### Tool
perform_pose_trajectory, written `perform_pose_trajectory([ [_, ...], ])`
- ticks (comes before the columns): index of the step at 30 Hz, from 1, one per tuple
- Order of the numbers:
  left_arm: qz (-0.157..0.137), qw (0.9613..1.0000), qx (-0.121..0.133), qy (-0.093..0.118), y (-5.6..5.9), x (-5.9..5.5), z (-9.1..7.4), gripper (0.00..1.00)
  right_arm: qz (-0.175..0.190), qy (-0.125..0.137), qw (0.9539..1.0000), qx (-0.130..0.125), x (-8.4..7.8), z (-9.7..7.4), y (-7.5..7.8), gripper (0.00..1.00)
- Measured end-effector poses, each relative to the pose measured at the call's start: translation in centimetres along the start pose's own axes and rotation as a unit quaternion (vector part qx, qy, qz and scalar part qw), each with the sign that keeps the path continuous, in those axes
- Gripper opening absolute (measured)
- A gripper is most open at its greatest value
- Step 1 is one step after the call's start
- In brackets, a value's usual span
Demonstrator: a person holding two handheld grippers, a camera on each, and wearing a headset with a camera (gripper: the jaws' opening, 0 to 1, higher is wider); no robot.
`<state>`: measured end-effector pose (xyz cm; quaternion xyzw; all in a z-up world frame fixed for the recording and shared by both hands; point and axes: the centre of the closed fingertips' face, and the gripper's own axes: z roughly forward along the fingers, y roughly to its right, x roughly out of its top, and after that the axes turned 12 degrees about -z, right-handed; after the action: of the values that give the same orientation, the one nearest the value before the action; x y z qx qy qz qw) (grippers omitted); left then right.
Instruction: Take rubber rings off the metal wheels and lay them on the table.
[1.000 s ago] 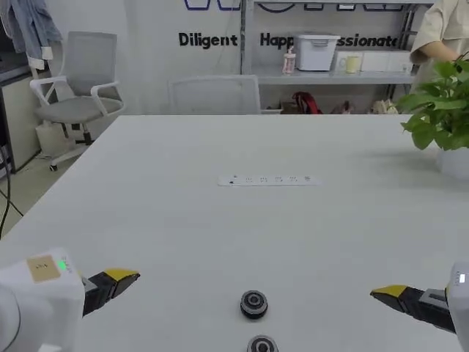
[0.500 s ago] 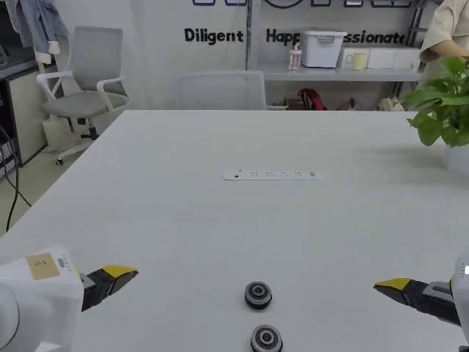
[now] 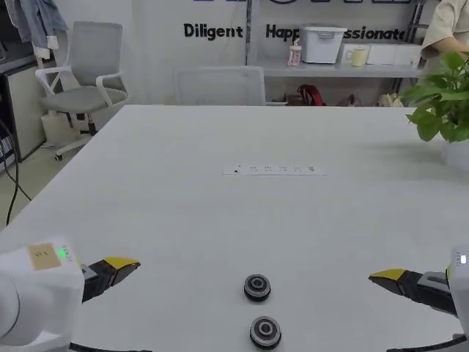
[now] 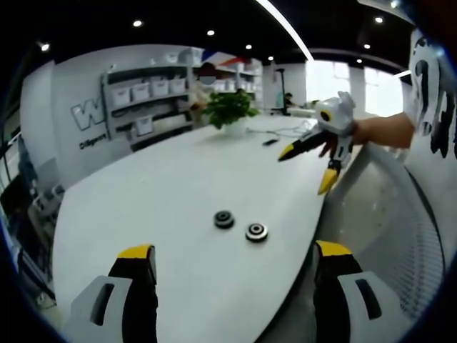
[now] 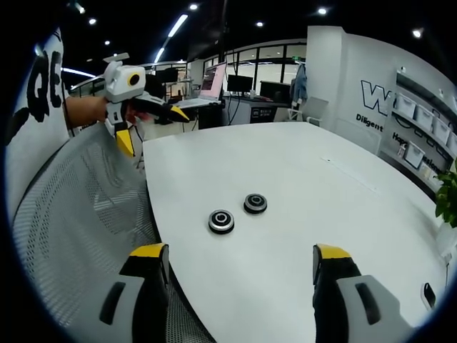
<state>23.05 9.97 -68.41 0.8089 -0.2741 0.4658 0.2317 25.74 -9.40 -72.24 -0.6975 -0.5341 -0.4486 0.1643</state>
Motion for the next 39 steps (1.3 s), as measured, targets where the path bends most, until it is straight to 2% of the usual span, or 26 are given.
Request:
perform_pose_trajectory([
  [11,0.017,0.9997,-0.016,-0.008,0.4,-0.2,0.3,0.91,-0.001,0.012,0.9998,0.017,-0.3,0.7,-0.5,0.81],
  [21,0.024,0.9994,-0.024,-0.004,0.2,0.0,0.5,0.90,-0.004,0.026,0.9993,0.027,-0.1,0.7,-0.6,0.79],
  [25,0.040,0.9986,-0.034,-0.003,0.4,0.2,0.6,0.85,0.015,0.043,0.9986,0.026,0.4,0.7,-0.1,0.78],
  [33,0.053,0.9972,-0.052,-0.010,0.2,0.0,1.5,0.84,0.000,0.040,0.9986,0.036,0.4,1.5,0.2,0.76],
  [39,0.046,0.9972,-0.058,-0.009,-0.3,0.2,2.1,0.82,-0.017,0.044,0.9976,0.050,0.7,2.4,0.3,0.72],
])
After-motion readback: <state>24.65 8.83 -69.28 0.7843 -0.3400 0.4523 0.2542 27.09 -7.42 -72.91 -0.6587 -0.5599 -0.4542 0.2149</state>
